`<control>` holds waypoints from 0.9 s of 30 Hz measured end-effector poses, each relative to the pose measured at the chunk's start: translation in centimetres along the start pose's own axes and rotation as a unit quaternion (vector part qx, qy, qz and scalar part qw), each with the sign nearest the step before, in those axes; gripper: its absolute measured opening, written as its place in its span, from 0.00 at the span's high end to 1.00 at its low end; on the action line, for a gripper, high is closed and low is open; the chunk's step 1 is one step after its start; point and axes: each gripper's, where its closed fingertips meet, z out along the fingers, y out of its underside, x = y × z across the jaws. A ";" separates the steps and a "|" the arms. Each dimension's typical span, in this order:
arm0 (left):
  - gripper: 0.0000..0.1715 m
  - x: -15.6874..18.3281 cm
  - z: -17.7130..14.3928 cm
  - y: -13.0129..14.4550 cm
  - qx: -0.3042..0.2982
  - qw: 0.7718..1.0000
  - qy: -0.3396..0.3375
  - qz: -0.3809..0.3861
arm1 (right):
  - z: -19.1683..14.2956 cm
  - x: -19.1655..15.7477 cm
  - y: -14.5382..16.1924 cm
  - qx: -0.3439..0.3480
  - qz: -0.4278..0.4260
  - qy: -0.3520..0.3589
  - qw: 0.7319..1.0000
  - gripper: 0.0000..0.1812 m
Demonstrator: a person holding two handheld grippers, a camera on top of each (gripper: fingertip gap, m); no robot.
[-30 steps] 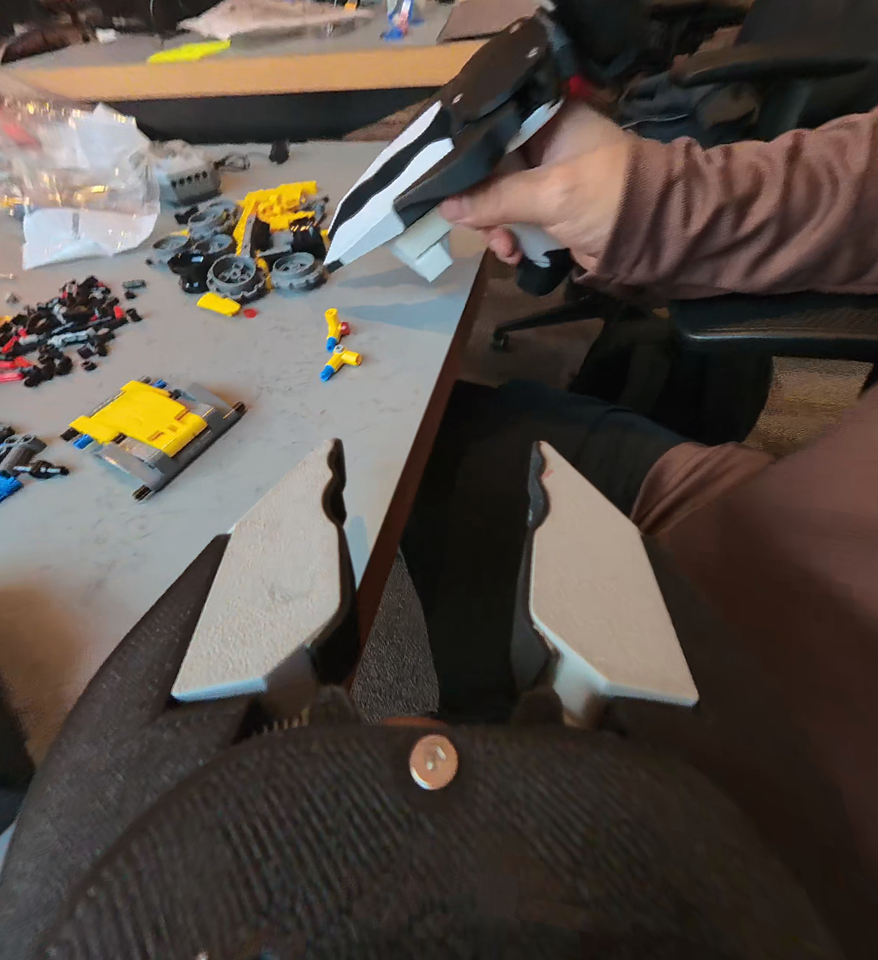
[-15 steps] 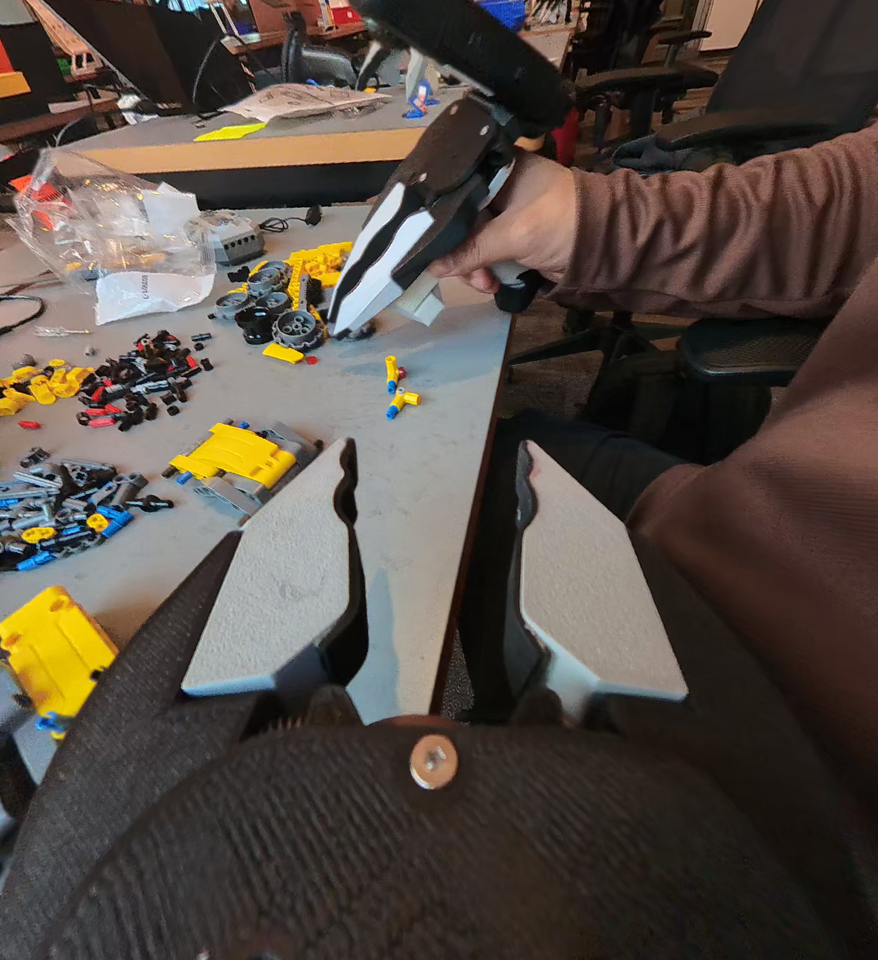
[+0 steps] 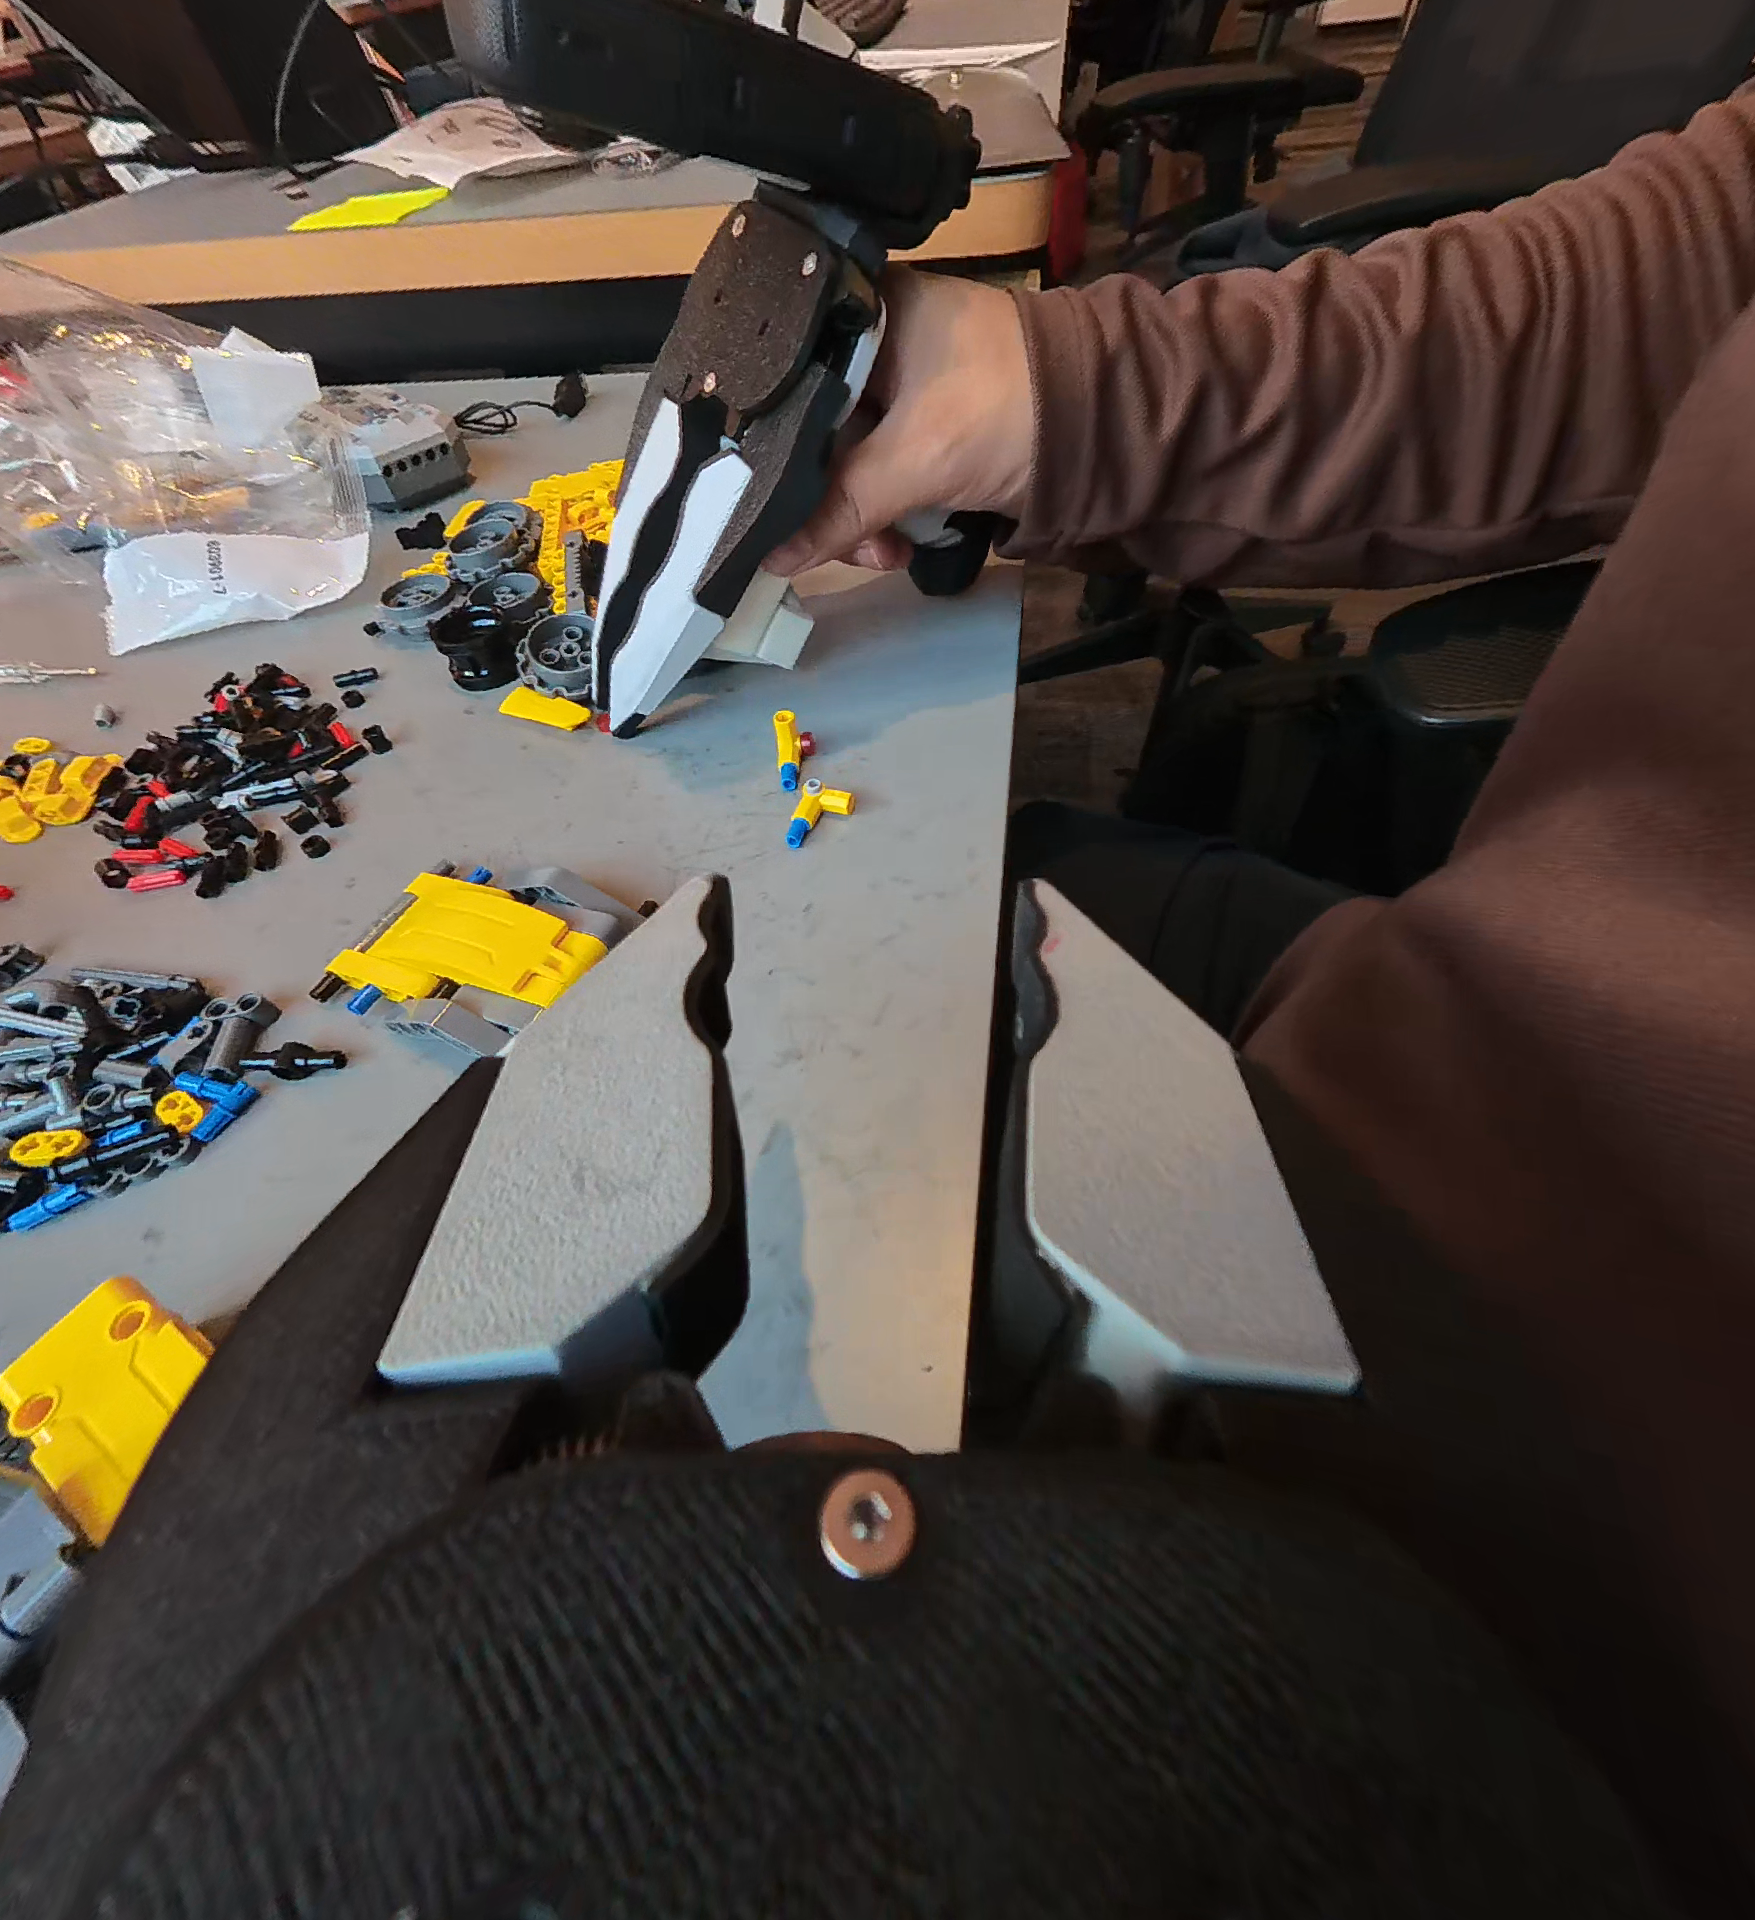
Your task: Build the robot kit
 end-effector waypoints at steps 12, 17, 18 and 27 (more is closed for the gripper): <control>0.75 -0.8 0.3 0.2 -0.010 1.000 -0.010 -0.027 | -3.6 -4.5 -5.0 0.102 -0.134 0.001 0.986 0.97; 0.76 -1.6 1.0 0.3 -0.019 0.999 -0.020 -0.026 | -5.5 -8.3 -7.7 0.140 -0.204 0.008 0.969 0.97; 0.76 -1.7 1.1 0.4 -0.022 0.999 -0.021 -0.025 | -5.7 -8.8 -7.9 0.143 -0.208 0.005 0.968 0.97; 0.76 -2.0 1.2 0.6 -0.029 0.999 -0.032 -0.028 | -7.6 -10.3 -9.4 0.189 -0.120 -0.077 0.971 0.97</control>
